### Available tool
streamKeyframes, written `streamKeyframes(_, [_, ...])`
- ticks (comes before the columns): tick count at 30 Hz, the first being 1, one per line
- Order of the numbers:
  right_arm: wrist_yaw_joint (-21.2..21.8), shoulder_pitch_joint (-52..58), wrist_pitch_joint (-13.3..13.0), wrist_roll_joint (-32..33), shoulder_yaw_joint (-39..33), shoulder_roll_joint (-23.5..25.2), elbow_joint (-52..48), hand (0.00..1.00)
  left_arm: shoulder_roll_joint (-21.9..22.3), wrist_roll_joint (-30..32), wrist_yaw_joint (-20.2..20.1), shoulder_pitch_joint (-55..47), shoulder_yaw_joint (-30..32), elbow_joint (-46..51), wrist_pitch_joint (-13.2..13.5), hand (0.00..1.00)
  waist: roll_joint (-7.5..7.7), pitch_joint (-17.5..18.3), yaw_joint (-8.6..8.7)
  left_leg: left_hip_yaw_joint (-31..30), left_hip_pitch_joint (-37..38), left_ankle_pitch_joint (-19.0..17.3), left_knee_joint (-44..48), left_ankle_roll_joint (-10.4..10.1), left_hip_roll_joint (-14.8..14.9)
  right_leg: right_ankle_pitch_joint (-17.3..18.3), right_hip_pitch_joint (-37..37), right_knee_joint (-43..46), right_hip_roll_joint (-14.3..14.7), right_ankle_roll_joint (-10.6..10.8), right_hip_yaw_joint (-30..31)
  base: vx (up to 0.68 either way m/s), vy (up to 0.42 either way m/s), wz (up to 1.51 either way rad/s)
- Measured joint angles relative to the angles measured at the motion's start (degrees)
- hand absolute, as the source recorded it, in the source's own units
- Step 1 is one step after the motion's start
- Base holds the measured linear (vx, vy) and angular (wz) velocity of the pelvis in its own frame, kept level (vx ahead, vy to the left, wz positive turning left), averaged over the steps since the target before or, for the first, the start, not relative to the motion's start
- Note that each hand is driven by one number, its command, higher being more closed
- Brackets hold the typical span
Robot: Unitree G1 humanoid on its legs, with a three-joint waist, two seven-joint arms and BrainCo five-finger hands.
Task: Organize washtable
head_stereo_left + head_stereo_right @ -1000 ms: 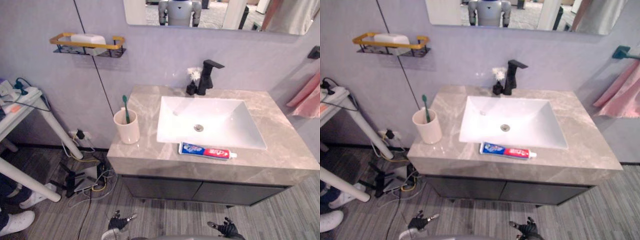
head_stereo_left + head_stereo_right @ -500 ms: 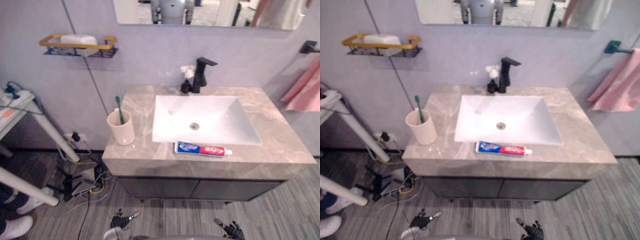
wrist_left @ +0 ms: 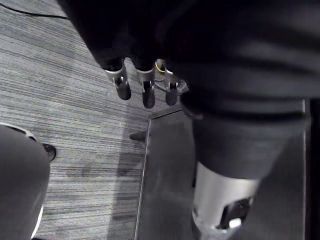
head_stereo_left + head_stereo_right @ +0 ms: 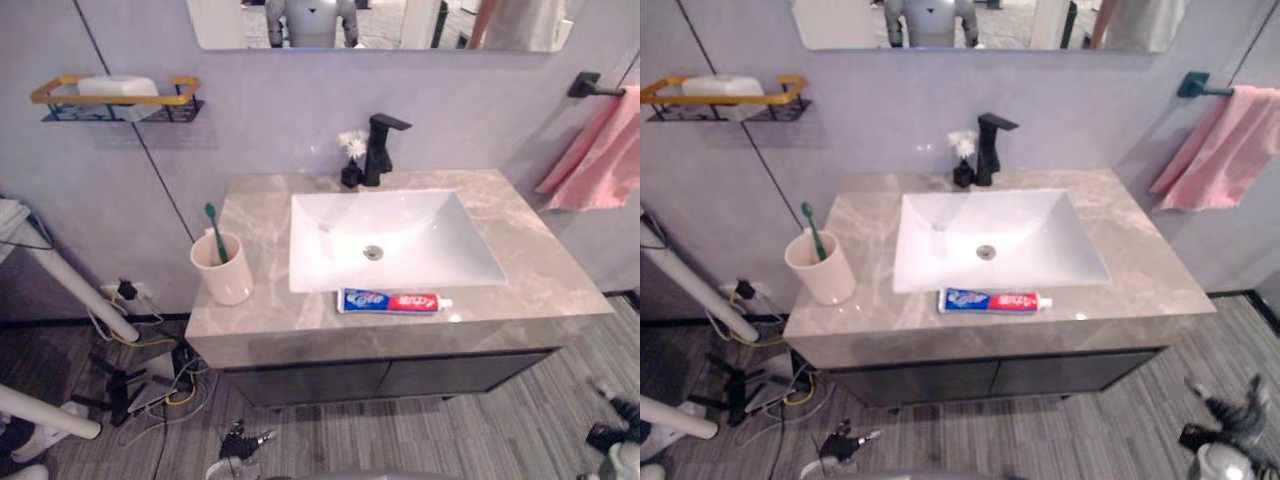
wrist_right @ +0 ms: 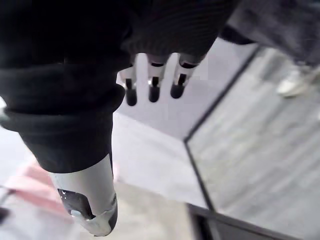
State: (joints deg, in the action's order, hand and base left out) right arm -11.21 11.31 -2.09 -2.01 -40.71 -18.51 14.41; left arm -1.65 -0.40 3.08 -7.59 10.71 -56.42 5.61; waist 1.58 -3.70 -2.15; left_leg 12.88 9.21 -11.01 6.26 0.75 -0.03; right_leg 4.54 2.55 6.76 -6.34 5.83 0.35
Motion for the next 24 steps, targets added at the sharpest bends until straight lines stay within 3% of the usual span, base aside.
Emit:
streamKeyframes(6, [-1.41,0.69,-0.39,-8.70,0.21,-3.30,-16.84,0.00,-0.80,-0.01,-0.64,-1.37,-1.33,0.28,0.12,0.00,0.67,1.72,1.51,0.03,-0.38,-0.01,0.24,-0.01,-0.14,-0.01,-0.69,0.05,0.23,0.03,0.88,-0.04,-0.001,-0.07])
streamKeyframes(9, [-1.25,0.75,-1.86,-10.62,1.82,-3.79,-22.22,0.00,-1.02,-0.02,-0.94,-1.57,-1.30,0.09,0.40,0.00,0.97,2.02,1.93,-1.59,-0.37,0.01,0.35,0.02,-0.46,-0.05,-0.81,0.01,0.22,0.06,1.32,-0.04,-0.004,-0.04])
streamKeyframes(11, [-0.65,0.86,-3.89,-10.53,6.98,-3.82,-26.45,0.00,-1.22,-0.05,-1.32,-2.32,-1.30,0.11,0.60,0.00,1.06,2.08,3.12,-1.94,-0.53,0.02,0.52,0.02,-0.62,-0.06,-0.83,-0.01,0.11,0.07,1.31,-0.04,0.006,0.03])
streamKeyframes(14, [2.87,1.90,-6.69,-9.78,12.28,-4.63,-29.41,0.00,-1.40,-0.13,-1.95,-2.40,-1.54,0.10,1.21,0.00,1.16,2.13,3.13,-2.77,-1.35,0.03,0.65,0.06,-0.85,-0.22,-0.93,-0.14,-0.06,0.25,1.21,-0.04,0.005,0.04])
streamKeyframes(18, [8.05,1.12,-9.66,-7.08,23.75,-12.56,-31.82,0.00,-1.68,-1.04,-2.87,-2.43,-1.85,0.04,1.58,0.00,1.51,2.43,2.85,-5.18,-2.48,0.21,0.80,0.35,-1.10,-0.25,-1.55,-0.06,-0.44,0.27,0.41,0.00,-0.003,0.14])
streamKeyframes(21, [11.90,-1.35,-12.21,-4.94,29.98,-15.62,-31.69,0.00,-2.67,-1.76,-3.15,-2.37,-3.68,0.05,2.38,0.00,2.10,2.79,2.72,-6.68,-3.19,0.37,1.18,0.57,-1.44,-0.52,-1.46,-1.02,-0.36,0.08,-0.53,0.04,0.002,0.18])
streamKeyframes(24, [13.95,-3.11,-12.63,-2.97,33.89,-17.67,-31.37,0.00,-3.25,-1.86,-3.17,-2.29,-4.40,0.06,2.54,0.00,2.29,2.88,2.62,-8.22,-3.79,0.37,1.50,0.57,-1.39,-0.71,-0.89,-2.01,-0.30,-0.09,-1.44,0.02,-0.012,0.18])
